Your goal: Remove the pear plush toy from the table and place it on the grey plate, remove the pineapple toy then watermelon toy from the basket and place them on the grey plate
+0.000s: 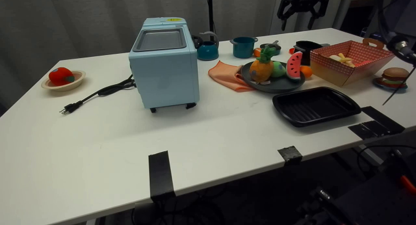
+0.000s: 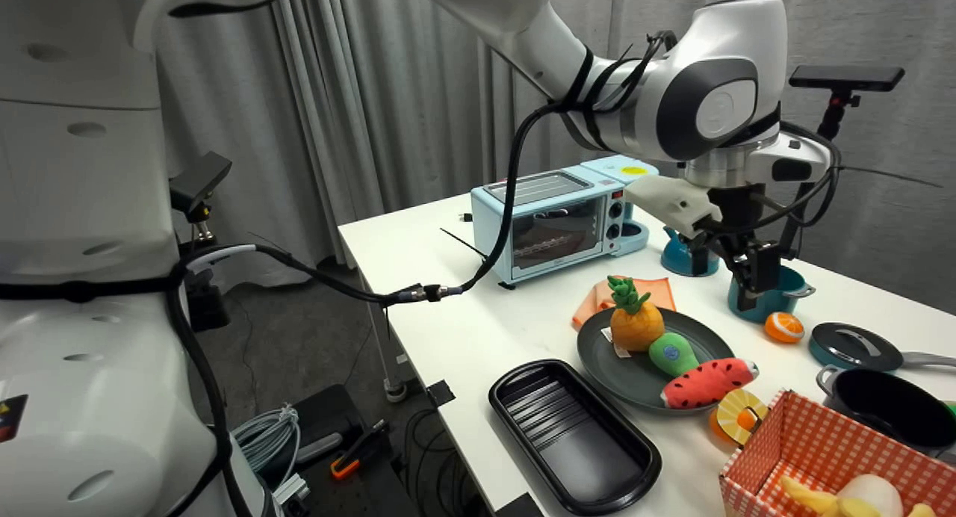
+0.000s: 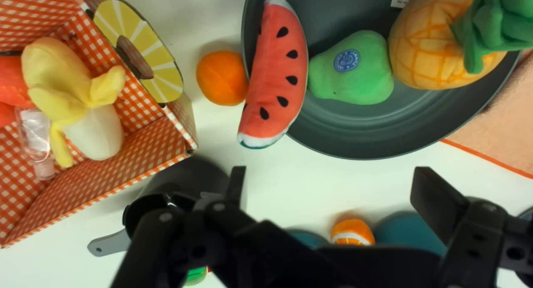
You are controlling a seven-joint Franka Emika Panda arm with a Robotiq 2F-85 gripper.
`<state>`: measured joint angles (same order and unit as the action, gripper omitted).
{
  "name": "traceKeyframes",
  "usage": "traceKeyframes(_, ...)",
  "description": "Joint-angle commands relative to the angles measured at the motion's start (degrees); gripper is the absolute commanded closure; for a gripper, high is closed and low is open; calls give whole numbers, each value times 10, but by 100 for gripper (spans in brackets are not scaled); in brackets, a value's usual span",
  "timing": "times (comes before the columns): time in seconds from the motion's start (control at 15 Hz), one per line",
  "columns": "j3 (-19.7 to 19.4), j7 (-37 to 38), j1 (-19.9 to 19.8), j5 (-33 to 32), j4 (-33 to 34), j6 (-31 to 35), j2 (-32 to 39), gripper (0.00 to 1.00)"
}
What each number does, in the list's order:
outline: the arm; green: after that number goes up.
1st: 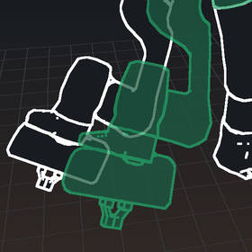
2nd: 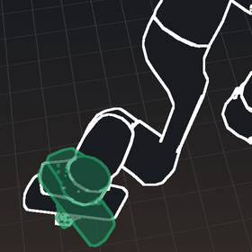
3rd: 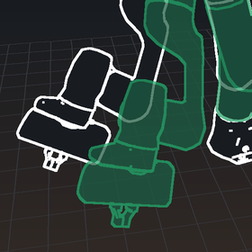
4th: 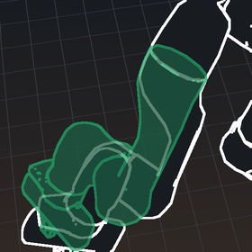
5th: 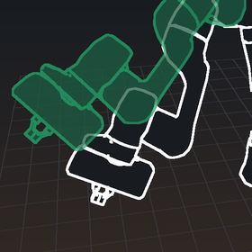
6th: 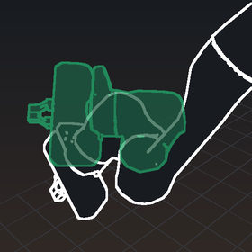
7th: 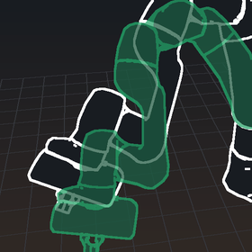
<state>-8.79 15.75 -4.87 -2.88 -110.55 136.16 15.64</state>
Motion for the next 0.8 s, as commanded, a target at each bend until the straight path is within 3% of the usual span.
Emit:
traceKeyframes(0.0, 0, -34, -13, 7, -20, 0, -30, 0)
traceKeyframes(0.73, -1, -26, -12, 1, -8, -1, -17, 0)
